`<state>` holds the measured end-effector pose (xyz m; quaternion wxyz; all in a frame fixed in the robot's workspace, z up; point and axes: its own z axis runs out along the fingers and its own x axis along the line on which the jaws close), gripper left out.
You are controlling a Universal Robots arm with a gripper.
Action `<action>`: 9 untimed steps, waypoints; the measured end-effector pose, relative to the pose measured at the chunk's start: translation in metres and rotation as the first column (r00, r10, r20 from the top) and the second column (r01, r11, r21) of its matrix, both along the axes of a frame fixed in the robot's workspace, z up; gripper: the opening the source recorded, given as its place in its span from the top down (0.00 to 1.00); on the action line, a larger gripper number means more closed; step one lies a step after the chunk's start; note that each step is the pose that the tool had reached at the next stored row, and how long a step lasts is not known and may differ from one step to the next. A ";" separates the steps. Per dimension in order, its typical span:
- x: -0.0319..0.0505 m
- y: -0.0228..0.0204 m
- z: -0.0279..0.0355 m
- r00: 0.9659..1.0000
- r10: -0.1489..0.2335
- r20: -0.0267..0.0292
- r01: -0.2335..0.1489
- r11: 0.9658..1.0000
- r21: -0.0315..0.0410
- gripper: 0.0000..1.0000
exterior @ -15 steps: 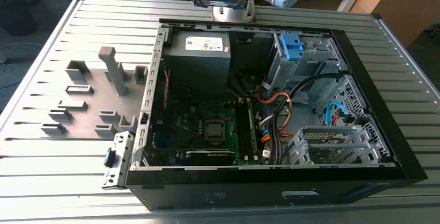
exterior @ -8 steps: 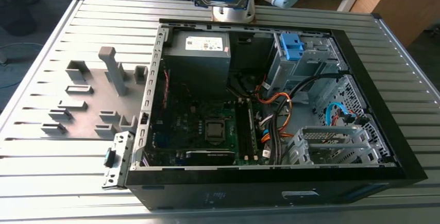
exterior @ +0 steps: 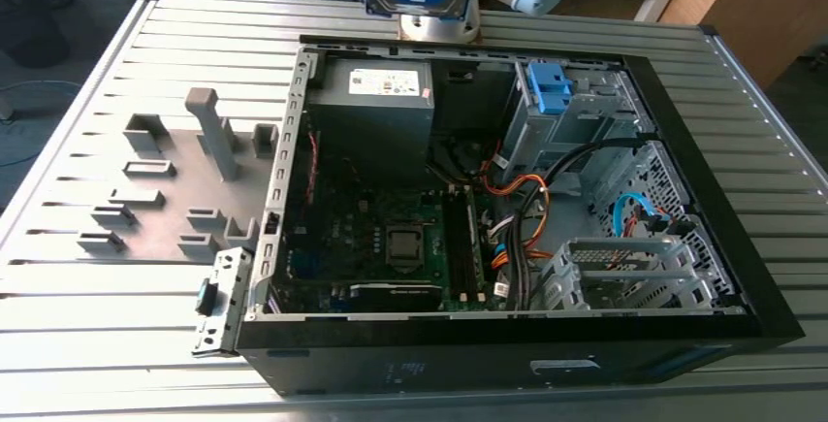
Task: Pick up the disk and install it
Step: 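Pick up the disk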
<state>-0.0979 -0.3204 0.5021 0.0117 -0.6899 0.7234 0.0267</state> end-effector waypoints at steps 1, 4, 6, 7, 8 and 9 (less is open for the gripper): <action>0.0000 -0.0003 0.0000 1.000 0.000 0.000 0.000 1.000 -0.001 0.64; 0.0000 -0.0028 0.0000 1.000 0.000 0.000 0.000 1.000 -0.007 0.64; 0.0000 -0.0056 0.0000 1.000 0.000 0.000 0.000 1.000 -0.011 0.64; 0.0000 -0.0057 0.0000 1.000 0.000 0.000 0.000 1.000 -0.011 0.64; 0.0000 -0.0060 0.0000 1.000 0.000 0.000 0.000 1.000 -0.011 0.64; 0.0000 -0.0062 0.0000 1.000 0.000 0.000 0.000 1.000 -0.011 0.64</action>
